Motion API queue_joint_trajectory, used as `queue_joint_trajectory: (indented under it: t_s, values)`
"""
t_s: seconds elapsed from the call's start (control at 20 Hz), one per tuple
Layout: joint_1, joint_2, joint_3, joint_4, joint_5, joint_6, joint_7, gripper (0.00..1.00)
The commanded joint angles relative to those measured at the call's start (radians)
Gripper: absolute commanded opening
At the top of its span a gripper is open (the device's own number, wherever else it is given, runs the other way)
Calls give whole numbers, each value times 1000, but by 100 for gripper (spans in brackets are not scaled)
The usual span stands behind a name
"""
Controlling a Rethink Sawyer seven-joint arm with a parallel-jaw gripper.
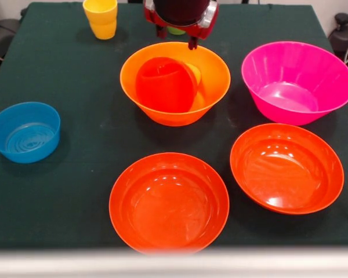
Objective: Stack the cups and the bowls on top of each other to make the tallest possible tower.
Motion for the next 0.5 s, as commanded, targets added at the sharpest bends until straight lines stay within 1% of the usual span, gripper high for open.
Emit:
queue_joint_trajectory:
  t_s: [0.05,0.1,0.25,0.3,0.35,0.4,0.5]
  values:
    - [13,13,23,-113,-59,132,28,100]
    - [15,13,21,-133,-64,145,20,100]
    - [13,9,18,-151,-67,127,10,100]
    - [7,19,22,-164,-69,71,4,100]
    - [5,41,27,-205,-71,58,1,100]
    - [-6,56,39,-217,-66,-32,-3,100]
    - [-19,78,51,-240,-75,-116,-33,100]
